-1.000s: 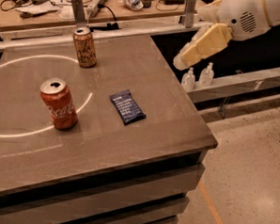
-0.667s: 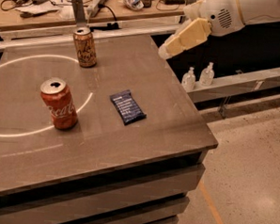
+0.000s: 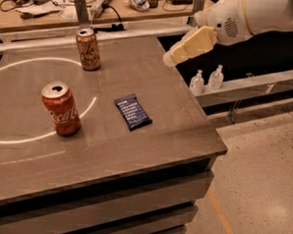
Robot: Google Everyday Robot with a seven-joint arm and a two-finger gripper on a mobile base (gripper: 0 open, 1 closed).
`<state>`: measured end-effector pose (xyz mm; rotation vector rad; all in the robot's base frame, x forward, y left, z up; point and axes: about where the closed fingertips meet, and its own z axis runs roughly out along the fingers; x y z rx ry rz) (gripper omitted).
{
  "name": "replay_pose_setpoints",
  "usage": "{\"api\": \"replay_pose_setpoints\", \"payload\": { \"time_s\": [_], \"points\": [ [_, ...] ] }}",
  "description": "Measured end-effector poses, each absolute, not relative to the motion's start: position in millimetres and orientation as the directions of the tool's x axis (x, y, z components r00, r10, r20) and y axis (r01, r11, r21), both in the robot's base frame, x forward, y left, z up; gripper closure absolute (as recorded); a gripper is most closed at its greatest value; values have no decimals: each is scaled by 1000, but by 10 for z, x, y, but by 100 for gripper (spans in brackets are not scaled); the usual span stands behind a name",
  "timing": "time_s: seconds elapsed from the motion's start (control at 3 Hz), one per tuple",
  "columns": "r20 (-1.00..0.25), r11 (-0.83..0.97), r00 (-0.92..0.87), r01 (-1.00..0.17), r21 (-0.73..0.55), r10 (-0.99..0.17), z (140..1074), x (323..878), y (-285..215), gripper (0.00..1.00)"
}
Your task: Pick orange can
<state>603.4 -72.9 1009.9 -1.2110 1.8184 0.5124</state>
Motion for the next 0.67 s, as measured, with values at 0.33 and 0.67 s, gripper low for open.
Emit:
{"api": "replay_pose_setpoints", "payload": {
  "time_s": [0.33,0.67],
  "points": [
    [-870,461,-145,-882,-102,-471,9756,6132,-687,0],
    [-901,455,-74,-879,-143,-427,9494,6364,-678,0]
  ]
}}
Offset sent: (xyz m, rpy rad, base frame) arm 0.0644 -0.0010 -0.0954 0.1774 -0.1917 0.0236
